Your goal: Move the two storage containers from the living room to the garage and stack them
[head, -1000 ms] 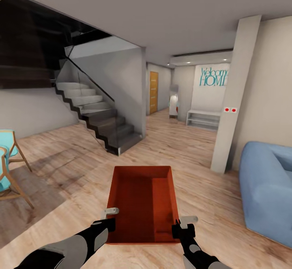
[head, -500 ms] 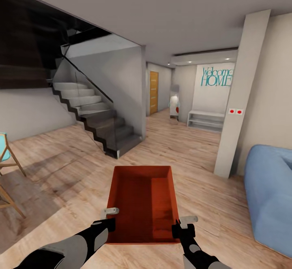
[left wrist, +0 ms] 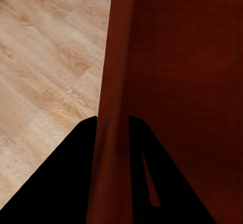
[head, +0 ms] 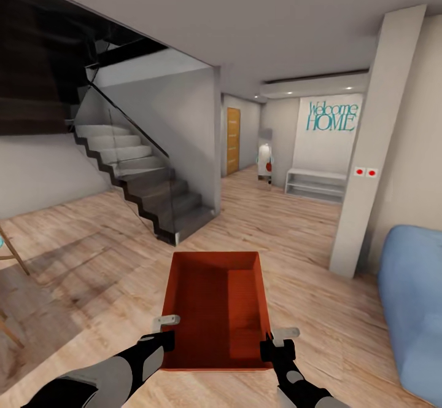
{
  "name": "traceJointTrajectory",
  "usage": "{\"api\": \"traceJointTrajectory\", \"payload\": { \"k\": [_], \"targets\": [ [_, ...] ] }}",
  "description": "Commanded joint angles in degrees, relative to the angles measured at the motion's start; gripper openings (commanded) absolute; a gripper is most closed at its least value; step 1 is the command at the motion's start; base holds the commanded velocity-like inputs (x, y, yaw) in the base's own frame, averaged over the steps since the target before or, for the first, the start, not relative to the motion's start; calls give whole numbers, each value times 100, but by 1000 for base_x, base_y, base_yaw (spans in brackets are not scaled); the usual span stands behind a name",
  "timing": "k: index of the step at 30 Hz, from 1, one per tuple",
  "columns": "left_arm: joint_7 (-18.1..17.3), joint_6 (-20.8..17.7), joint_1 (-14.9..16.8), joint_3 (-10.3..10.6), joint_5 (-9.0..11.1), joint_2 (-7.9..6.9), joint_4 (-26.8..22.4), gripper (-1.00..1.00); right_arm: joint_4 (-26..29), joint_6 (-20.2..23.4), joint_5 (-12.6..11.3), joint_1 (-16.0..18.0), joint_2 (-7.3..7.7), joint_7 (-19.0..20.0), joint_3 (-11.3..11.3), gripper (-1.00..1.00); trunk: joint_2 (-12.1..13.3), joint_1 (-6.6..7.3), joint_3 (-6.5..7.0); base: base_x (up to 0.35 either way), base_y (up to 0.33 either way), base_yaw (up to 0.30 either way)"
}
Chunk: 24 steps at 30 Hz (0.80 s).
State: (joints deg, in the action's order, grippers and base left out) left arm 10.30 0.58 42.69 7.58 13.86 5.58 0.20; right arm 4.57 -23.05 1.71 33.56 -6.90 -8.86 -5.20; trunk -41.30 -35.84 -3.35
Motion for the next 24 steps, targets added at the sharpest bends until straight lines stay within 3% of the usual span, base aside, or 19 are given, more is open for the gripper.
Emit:
{"api": "traceJointTrajectory", "payload": {
  "k": [1,24],
  "targets": [
    [42,4,12,-275,-6,-22,-21,-100,-37,-15,-48,2,48,-72,-4,-100,-8,-5,-9,322,0,0],
    [42,4,12,-275,-6,-22,-20,-100,-36,-23,-41,2,42,-78,-7,-100,-8,-5,-9,323,0,-8]
  ]
}}
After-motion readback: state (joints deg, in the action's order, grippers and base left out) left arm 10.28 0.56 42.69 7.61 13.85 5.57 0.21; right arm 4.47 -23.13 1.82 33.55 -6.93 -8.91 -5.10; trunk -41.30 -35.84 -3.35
